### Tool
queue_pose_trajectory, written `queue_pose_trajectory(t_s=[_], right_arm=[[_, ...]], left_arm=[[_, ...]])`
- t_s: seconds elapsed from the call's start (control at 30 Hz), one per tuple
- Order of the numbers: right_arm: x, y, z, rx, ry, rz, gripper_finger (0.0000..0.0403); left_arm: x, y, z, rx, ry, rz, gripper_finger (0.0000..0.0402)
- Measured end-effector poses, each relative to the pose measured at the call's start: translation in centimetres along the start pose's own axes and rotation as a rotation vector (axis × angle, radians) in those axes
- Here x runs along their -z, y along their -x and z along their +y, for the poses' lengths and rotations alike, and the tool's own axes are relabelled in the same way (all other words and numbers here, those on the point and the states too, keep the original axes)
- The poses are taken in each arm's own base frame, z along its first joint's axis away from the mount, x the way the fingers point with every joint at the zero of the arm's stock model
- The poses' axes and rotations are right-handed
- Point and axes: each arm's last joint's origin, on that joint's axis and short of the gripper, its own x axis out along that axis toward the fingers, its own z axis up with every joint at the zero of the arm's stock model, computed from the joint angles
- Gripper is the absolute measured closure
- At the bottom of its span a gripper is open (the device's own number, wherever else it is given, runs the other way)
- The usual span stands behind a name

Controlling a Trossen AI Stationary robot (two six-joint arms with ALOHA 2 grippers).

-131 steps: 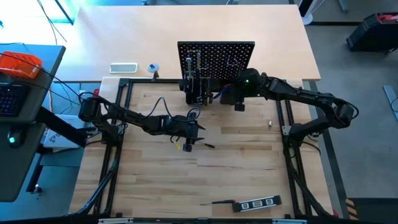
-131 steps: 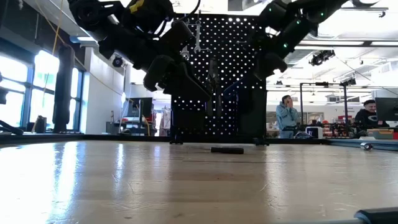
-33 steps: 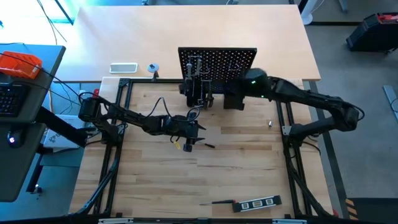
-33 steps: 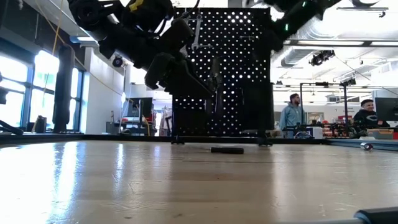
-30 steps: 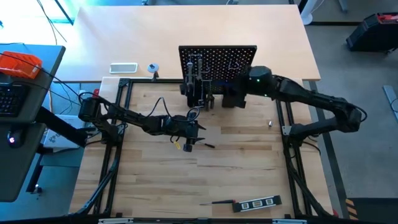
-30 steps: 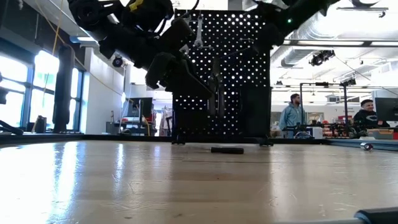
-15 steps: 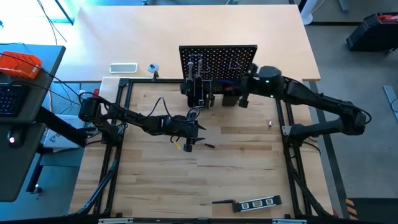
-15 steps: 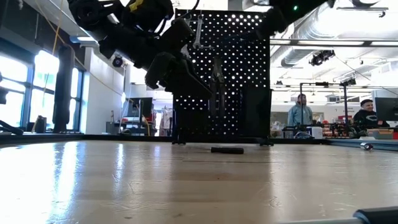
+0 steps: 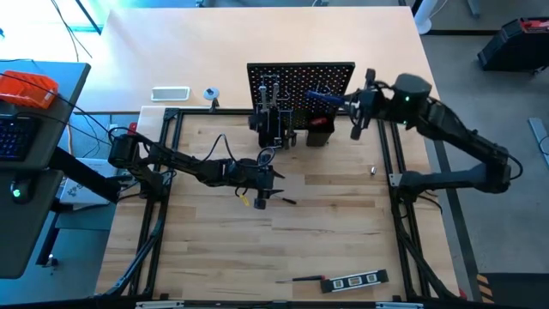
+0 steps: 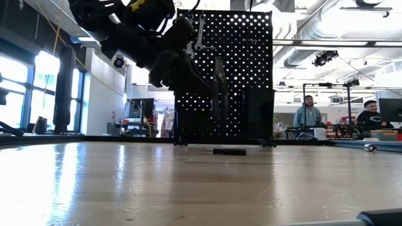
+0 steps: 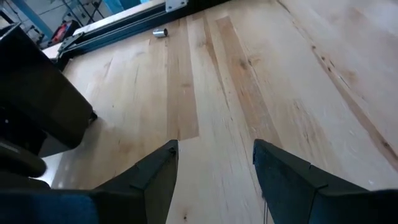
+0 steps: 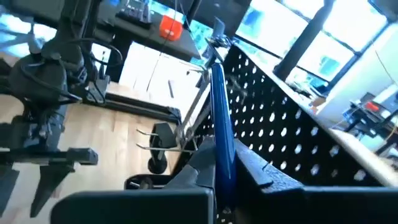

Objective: Hang tools onto peg board
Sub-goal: Hang the pick tool on the pegboard

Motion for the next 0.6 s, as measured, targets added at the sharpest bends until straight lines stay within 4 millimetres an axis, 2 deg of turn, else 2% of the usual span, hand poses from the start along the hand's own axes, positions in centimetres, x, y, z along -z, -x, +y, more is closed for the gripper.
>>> queue_pose_trajectory(t_s=[0.2, 0.43, 0.6], right_arm=[[-2.1, 0.2, -3.2, -0.062, -0.020, 0.038, 0.0393], [-4.8, 0.3, -5.7, -0.139, -0.013, 0.011, 0.0393], [-5.7, 0.2, -7.2, -0.173, -0.022, 0.034, 0.0393]], left_arm=[[-0.2, 0.0, 0.1, -0.006, 0.009, -0.016, 0.0202], [-0.2, 0.0, 0.1, -0.007, 0.010, -0.016, 0.0202], [-0.2, 0.0, 0.1, -0.007, 0.010, -0.015, 0.0202]])
